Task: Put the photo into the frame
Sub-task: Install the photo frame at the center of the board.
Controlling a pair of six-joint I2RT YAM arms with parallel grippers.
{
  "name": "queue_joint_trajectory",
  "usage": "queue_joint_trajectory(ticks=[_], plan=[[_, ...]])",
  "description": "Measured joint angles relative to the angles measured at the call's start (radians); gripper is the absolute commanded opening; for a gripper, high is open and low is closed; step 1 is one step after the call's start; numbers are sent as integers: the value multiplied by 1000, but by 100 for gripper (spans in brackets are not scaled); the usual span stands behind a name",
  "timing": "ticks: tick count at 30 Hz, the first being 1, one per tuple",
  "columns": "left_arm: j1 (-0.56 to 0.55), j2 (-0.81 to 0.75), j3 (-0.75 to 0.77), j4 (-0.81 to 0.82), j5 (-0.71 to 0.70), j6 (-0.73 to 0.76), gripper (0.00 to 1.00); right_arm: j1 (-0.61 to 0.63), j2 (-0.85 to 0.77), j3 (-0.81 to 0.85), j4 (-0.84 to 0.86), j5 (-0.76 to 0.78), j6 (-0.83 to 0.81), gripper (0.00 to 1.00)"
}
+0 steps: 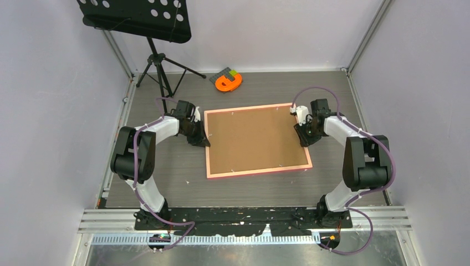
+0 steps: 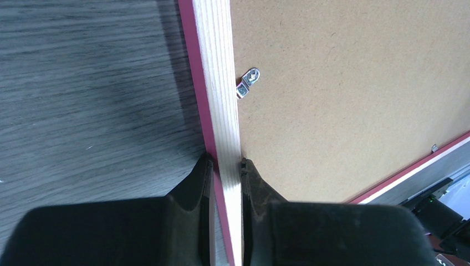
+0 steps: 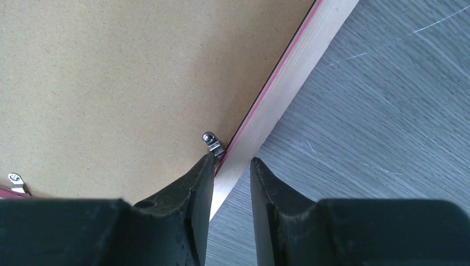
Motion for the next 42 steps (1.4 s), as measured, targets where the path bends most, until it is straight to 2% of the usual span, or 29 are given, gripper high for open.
queue_joint_trajectory(ticks=[9, 11, 16, 20, 28, 42], plan=[[1, 0, 0, 0, 1, 0, 0, 0, -43, -11, 26, 6, 3, 33], [1, 0, 0, 0, 1, 0, 0, -3, -53, -11, 31, 4, 5, 35], [1, 0, 0, 0, 2, 0, 0, -3, -61, -11, 32, -9, 10, 48], [1, 1, 0, 0, 3, 2, 0, -3, -61, -12, 31, -25, 9, 52], [2, 3, 3, -3, 5, 3, 0, -3, -54, -22, 20, -35, -3, 50], [2, 8, 10, -11, 7, 4, 0, -6, -12, -20, 21, -24, -15, 37]])
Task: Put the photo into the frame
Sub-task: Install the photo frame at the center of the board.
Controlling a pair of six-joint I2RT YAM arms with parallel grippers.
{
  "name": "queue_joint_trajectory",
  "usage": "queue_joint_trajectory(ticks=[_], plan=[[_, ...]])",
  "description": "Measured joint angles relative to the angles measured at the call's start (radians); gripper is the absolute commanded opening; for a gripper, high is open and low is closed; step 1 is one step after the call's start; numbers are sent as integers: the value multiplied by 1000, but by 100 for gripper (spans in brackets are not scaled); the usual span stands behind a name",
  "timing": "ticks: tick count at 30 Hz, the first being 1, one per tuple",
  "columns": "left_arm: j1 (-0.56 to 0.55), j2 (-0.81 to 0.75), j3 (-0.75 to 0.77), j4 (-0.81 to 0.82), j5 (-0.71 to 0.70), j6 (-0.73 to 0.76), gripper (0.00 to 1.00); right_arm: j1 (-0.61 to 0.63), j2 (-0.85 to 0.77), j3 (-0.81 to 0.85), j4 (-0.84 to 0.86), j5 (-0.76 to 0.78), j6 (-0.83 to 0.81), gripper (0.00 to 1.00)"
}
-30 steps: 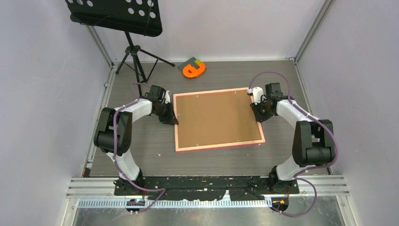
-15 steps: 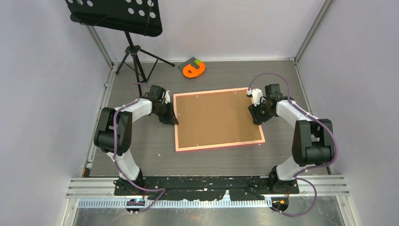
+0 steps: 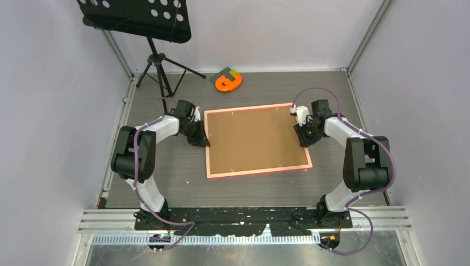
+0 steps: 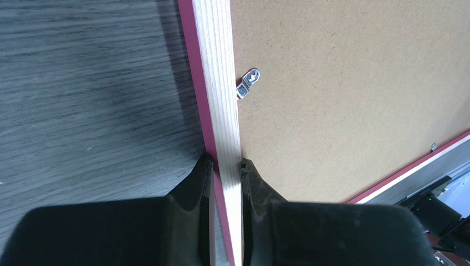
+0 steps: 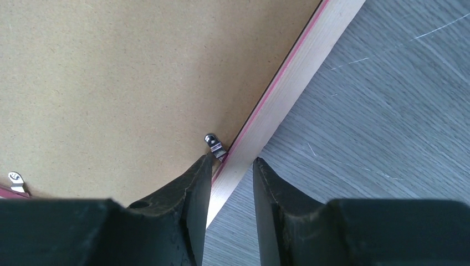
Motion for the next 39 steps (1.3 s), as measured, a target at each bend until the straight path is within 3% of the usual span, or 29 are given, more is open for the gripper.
queue_joint_trajectory(ticks=[30, 34, 39], plan=[[3, 8, 4, 0, 16, 3, 0, -18, 26, 26, 0, 9, 89, 27], [3, 8, 5, 0, 16, 3, 0, -26, 29, 27, -1, -4, 101, 37], [3, 8, 6, -2, 16, 3, 0, -52, 32, 27, 10, -29, 112, 64]])
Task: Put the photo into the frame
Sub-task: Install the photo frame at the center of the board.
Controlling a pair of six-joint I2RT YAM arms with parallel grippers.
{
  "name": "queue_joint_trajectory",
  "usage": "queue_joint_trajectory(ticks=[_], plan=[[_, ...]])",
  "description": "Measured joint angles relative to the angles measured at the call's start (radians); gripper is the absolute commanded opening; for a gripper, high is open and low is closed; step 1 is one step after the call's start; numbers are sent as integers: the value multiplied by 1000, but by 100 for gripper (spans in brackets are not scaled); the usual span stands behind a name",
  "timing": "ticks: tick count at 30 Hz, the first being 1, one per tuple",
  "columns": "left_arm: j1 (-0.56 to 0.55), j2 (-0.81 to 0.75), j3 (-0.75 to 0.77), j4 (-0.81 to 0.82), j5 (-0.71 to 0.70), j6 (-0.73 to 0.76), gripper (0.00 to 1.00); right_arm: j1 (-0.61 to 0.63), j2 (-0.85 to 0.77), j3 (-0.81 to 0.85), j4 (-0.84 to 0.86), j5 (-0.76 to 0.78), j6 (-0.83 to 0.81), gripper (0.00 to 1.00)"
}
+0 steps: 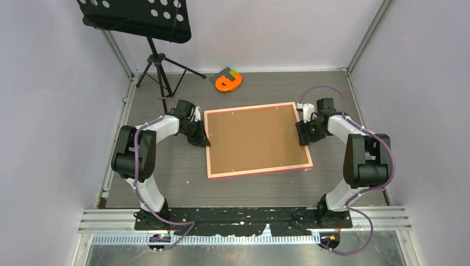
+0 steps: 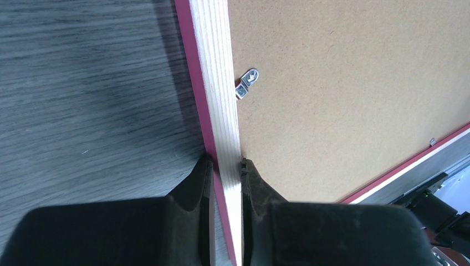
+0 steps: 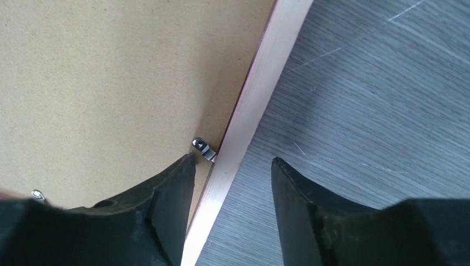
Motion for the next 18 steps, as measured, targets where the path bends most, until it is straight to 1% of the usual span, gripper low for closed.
queue_joint_trajectory(ticks=[2, 3, 6, 8, 9, 10, 11, 13, 14, 15, 17, 18], plan=[[0, 1, 2, -3, 0, 1, 1, -13, 0, 0, 3, -14, 2, 69], [0, 1, 3, -4, 0, 1, 3, -19, 0, 0, 3, -23, 2, 73], [0, 3, 7, -8, 1, 5, 14, -32, -14, 0, -6, -50, -8, 78], [-1, 3, 9, -9, 1, 11, 28, -36, -47, -1, -22, -69, -23, 81], [-1, 3, 9, -10, 0, 16, 37, -37, -71, -1, -31, -79, -34, 84], [-2, 3, 9, -10, 0, 22, 41, -37, -98, -1, -41, -90, -45, 86], [-2, 3, 9, -13, 0, 27, 48, -37, -122, -1, -48, -100, -54, 89], [-8, 2, 10, -22, 7, 41, 58, -37, -183, -1, -64, -121, -81, 94], [-12, -1, 11, -26, 15, 47, 62, -37, -209, -1, -72, -128, -94, 96], [-17, -6, 11, -28, 18, 48, 65, -37, -245, -2, -83, -138, -111, 100], [-24, -17, 12, -40, 17, 53, 72, -37, -297, -5, -101, -152, -138, 96], [-26, -21, 12, -46, 15, 55, 79, -36, -321, -10, -109, -157, -155, 95]])
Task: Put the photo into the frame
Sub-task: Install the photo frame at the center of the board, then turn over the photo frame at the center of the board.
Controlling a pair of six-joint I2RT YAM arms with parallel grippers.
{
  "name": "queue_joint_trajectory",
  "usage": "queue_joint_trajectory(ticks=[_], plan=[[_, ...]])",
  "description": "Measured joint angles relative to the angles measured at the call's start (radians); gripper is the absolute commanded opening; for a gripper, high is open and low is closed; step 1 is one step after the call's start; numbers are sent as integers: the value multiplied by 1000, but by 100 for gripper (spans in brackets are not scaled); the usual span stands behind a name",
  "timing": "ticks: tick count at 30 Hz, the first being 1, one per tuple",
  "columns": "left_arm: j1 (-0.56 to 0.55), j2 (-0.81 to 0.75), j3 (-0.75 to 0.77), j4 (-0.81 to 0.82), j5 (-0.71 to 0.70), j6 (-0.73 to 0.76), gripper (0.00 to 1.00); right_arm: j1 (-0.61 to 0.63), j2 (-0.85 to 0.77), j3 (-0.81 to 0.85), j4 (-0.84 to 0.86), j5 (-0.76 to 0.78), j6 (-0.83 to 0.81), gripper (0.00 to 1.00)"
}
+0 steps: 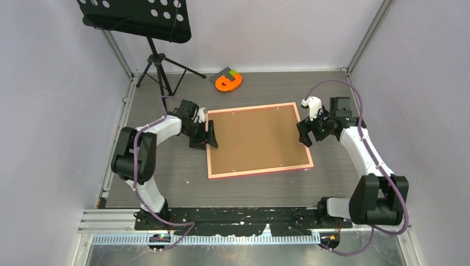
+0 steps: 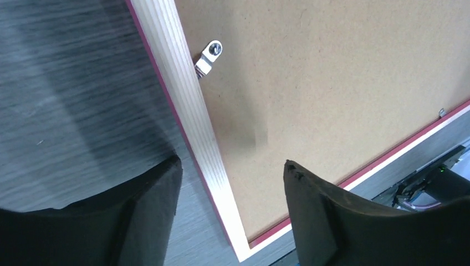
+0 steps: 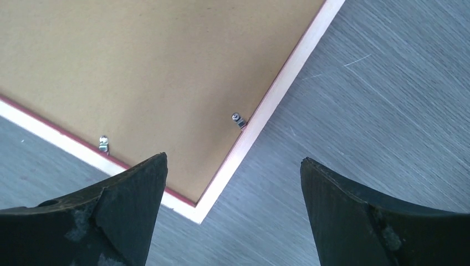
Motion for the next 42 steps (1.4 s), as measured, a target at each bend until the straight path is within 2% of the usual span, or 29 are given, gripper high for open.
queue_joint_trajectory(ticks=[4, 8, 15, 23, 34, 42], plan=[[-5, -25, 0, -31, -24, 21, 95, 28, -99, -55, -39, -13, -74, 95], [-5, -58, 0, -62, -70, 44, 99, 134, -180, -132, -88, 0, -131, 95], [-5, -166, 5, -89, -147, 128, 100, 337, -251, -226, -115, 55, -176, 95], [-5, -306, 49, -125, -235, 277, 100, 450, -206, -244, -85, 122, -178, 100], [-5, -397, 55, -180, -270, 391, 99, 584, -48, -242, -35, 195, -190, 78], [-4, -425, 43, -179, -274, 414, 99, 595, -2, -242, -6, 257, -236, 72]])
